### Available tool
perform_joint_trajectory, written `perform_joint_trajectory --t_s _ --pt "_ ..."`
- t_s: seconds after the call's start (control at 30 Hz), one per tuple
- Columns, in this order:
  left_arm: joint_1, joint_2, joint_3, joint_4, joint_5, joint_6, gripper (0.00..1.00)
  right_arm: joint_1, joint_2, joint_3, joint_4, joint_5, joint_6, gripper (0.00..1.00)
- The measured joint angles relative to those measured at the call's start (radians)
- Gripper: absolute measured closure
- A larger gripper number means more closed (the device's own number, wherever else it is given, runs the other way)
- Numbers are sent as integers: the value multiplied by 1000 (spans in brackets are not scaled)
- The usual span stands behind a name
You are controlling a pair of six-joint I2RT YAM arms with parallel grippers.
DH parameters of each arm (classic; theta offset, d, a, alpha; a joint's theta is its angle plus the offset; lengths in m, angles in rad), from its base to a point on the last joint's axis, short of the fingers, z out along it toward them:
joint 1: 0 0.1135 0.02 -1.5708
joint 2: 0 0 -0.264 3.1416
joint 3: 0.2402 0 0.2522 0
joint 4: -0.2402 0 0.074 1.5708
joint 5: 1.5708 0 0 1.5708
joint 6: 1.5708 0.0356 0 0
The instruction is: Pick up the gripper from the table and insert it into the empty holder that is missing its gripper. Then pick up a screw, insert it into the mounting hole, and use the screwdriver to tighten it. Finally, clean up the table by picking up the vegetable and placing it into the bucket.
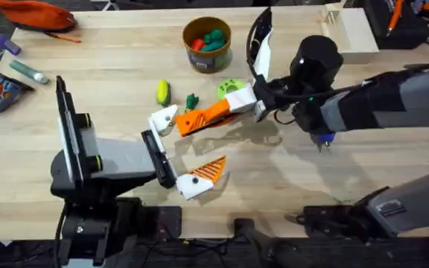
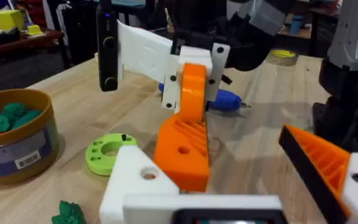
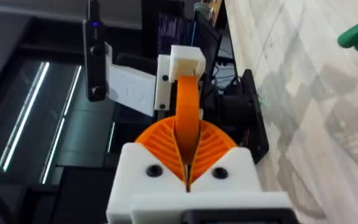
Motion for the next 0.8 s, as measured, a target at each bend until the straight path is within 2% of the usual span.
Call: perform_joint_trajectory --t_s 0.8 --pt "0 0 0 0 0 0 15 10 0 12 6 12 29 993"
